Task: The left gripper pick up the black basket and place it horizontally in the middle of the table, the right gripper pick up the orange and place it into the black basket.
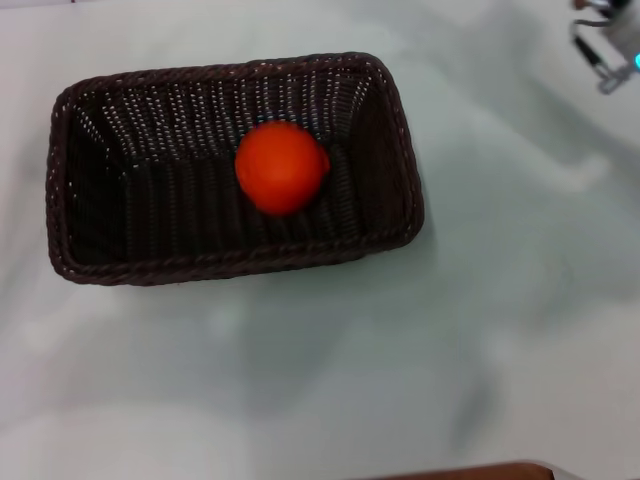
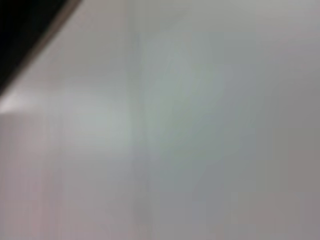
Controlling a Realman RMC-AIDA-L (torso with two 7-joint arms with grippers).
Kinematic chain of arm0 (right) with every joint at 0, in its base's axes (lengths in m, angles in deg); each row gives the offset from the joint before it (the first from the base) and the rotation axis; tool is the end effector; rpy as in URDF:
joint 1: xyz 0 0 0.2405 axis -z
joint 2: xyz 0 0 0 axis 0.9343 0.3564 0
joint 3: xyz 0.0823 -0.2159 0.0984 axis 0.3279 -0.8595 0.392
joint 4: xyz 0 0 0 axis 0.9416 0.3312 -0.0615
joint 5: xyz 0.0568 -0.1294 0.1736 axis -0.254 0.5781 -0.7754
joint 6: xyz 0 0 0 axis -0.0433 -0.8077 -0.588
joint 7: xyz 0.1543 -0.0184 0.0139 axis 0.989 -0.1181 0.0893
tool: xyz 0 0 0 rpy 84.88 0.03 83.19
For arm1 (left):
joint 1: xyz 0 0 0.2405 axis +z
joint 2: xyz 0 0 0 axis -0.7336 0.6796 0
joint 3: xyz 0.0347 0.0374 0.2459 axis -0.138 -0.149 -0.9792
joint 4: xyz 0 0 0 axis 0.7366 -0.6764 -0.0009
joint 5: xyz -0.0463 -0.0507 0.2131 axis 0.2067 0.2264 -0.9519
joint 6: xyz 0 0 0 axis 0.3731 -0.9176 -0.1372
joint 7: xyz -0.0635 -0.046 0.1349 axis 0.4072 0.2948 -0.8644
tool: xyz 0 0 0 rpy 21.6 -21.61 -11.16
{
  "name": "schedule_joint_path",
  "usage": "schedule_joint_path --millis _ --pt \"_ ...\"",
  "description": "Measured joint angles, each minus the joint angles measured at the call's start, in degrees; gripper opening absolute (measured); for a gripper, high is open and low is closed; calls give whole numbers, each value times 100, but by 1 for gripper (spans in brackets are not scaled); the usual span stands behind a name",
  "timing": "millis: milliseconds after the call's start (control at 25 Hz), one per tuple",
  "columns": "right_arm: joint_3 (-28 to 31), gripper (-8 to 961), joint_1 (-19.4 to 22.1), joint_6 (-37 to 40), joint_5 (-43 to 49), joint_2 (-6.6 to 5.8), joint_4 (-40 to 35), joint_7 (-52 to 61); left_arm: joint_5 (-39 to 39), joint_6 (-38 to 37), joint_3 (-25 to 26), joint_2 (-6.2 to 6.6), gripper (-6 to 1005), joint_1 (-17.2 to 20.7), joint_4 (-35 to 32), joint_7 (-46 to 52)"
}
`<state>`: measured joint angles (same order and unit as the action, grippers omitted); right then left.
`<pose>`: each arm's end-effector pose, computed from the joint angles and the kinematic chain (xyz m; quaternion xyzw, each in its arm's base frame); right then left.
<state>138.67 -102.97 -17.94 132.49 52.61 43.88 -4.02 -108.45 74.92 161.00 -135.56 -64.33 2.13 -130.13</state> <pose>0.2243 0.3856 0.0222 -0.1546 -0.7487 -0.3673 0.5298 -0.3312 0.3026 0.0650 -0.6711 -0.3459 -0.5234 0.3949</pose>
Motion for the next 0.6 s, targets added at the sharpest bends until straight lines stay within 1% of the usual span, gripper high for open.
schedule_joint_path --millis 40,160,280,320,440,520,600 --pt "91 928 40 0 -389 6 -264 -351 164 22 10 -2 859 20 -79 -147" --pt "294 928 169 -11 -1448 16 -834 -1199 776 197 16 -14 860 84 -485 -992" --pt "365 928 363 -50 -2226 31 -1058 -1683 1384 451 18 -32 860 98 -1095 -2408" --pt "371 928 432 -61 -2374 33 -1084 -1742 1767 659 18 -46 860 97 -1516 -3402" --pt "376 928 618 -99 -2670 32 -1109 -1777 2140 912 18 -52 860 79 -1973 -4417" --pt "388 928 710 -125 -2771 31 -1112 -1780 2289 1014 17 -53 860 62 -2170 -4890" --pt "400 928 771 -137 -2805 31 -1118 -1780 2328 1034 18 -52 860 55 -2209 -4984"
